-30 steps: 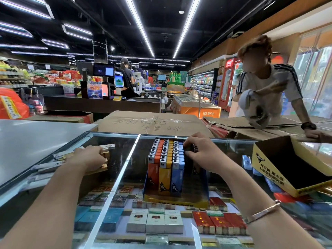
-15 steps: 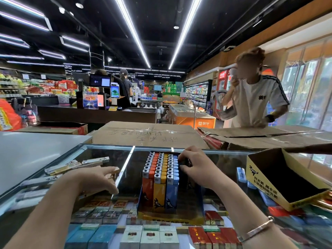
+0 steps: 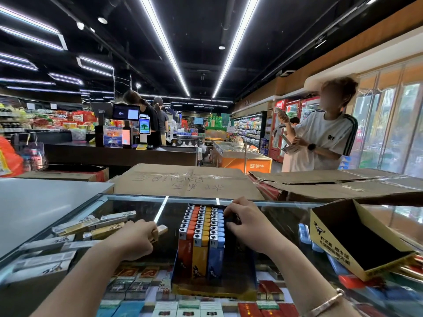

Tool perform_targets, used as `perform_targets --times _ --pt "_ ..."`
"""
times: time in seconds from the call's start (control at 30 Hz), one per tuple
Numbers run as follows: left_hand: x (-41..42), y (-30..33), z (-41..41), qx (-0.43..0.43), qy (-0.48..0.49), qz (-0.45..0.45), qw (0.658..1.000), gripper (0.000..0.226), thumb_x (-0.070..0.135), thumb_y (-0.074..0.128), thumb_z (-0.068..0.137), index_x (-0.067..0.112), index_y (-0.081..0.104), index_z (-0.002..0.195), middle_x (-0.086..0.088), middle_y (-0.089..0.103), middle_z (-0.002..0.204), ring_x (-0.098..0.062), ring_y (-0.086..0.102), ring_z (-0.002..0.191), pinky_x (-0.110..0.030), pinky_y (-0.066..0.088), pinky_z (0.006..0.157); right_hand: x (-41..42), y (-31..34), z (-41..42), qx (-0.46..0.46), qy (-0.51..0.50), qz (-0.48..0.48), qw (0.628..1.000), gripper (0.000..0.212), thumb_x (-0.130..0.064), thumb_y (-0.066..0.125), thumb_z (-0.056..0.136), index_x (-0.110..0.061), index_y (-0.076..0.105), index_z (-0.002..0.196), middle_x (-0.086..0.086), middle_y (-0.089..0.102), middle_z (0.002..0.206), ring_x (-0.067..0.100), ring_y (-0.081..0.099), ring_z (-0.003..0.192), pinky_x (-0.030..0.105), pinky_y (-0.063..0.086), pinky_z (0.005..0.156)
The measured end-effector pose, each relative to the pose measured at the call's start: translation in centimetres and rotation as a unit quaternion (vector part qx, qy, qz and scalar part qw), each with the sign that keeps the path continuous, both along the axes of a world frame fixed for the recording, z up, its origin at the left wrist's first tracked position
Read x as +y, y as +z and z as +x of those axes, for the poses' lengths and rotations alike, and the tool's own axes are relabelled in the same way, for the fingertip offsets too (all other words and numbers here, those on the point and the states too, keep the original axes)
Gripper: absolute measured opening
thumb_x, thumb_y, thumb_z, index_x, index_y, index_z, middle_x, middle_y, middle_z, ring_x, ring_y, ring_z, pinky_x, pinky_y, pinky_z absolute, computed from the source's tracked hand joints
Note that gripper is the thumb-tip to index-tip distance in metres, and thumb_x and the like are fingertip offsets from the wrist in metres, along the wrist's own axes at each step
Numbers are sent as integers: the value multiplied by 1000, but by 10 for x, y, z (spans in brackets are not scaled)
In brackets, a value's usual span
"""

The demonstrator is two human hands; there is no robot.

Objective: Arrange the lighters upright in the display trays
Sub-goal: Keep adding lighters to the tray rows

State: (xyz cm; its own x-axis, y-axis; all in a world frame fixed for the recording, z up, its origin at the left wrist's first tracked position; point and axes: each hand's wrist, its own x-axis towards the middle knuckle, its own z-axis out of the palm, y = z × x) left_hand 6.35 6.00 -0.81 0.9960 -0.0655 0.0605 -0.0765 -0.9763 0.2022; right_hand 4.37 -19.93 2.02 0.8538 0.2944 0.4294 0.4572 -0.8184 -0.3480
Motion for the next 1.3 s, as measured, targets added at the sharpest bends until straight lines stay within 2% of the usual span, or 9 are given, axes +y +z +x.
perform_targets --times 0.1,0.27,0.43,0.57,0.7,0.77,1.03,1.17,1.3 --pt "0 1 -2 -19 19 -24 999 24 15 56 82 33 44 91 9 51 84 -6 48 77 -20 34 54 0 0 0 0 -3 -3 1000 25 -22 57 90 -22 58 114 -5 45 125 13 37 118 31 38 102" --pt "4 3 -3 -41 57 -78 994 29 20 67 73 30 42 83 6 56 82 -9 55 72 -22 39 53 1 0 0 1 -4 -4 1000 25 -22 57 90 -21 58 115 -4 45 125 13 38 118 32 39 102" --pt "7 4 1 -19 51 -125 991 40 23 73 68 32 44 94 7 56 86 -8 58 73 -23 47 56 1 1 -1 2 -6 -10 1000 26 -22 57 90 -20 58 115 -5 45 125 14 39 117 32 39 101" --pt "6 6 3 -87 9 -191 978 41 29 73 71 35 48 102 10 58 87 -6 58 75 -23 47 59 1 2 -2 7 -10 -6 1000 24 -22 56 90 -20 59 113 -3 47 122 16 42 115 36 40 101" --pt "-5 19 -8 -254 -104 -258 926 34 33 70 78 42 48 102 14 65 80 -6 64 73 -36 56 65 3 6 -5 -30 -12 21 999 17 -18 56 89 -18 62 105 -2 54 115 15 47 108 31 41 96" --pt "-16 27 -19 -317 -154 -287 891 35 31 71 76 45 49 98 17 66 79 -3 65 72 -32 56 64 5 8 -6 -56 -13 48 997 14 -15 56 89 -16 64 101 -1 58 111 15 49 105 29 41 93" --pt "-47 40 -42 -355 -248 -404 806 32 40 62 70 40 47 99 21 66 90 3 65 78 -10 50 66 21 18 -21 -48 93 203 974 9 -13 61 88 -20 66 92 -14 63 88 -4 58 87 5 42 77" --pt "-53 40 -46 -373 -271 -378 803 31 38 64 74 38 49 101 24 65 87 1 64 73 -13 50 62 30 20 -30 -15 170 253 952 11 -13 67 85 -16 67 95 -6 67 91 3 62 88 22 50 85" --pt "-54 37 -47 -459 -265 -191 826 34 47 54 82 30 45 110 25 56 82 5 53 64 -10 40 52 36 21 -36 -29 228 310 923 18 -7 68 83 -21 66 95 -4 68 88 10 64 88 33 50 85"
